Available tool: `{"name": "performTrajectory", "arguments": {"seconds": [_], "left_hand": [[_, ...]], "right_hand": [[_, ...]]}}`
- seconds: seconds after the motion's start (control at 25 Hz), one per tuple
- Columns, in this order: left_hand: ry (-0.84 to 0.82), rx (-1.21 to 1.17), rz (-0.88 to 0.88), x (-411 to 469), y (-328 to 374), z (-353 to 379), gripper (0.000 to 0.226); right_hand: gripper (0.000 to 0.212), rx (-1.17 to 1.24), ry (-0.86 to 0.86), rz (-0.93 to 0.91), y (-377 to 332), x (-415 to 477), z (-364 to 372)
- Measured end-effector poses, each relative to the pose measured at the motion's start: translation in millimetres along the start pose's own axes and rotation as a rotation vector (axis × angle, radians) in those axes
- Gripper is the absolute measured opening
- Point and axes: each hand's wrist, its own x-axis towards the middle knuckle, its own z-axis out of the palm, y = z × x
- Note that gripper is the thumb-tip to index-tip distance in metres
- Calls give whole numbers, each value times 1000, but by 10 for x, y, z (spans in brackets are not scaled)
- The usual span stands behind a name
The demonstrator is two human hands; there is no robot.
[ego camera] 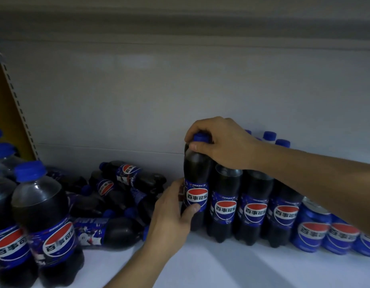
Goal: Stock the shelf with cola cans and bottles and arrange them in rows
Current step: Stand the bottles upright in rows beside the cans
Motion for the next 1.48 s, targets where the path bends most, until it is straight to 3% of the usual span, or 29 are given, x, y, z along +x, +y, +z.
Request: {"name": "performTrajectory", "arguments": {"seconds": [0.44,0.68,0.76,0.88,1.0,1.12,1.28,1.48], "left_hand": [[-78,80,-52,-78,-134,9,57],[-126,-74,-147,-53,-50,-91,56],[-5,-114,-147,-3,-37,-225,47],[305,-134,-234,59,-129,-485,35],[493,-369,-440,108,-316,-636,41],[548,-676,-598,145,-274,-655,39],[504,-1024,-812,189,-116,-677,23],[449,-1299,-822,284,-192,-675,38]], "right_hand": [[17,-189,-161,-46,2,-44,53],[20,-366,-59,-122,-319,79,135],[21,-342,-30,-150,-489,204,230],[24,-244,-53,-93,-645,516,560],[38,-187,-215,104,-665,811,1116],[47,-73,-345,333,-543,885,1640],[50,-50,-346,407,-448,884,1818],[49,29,-183,383,-553,592,1737]]}}
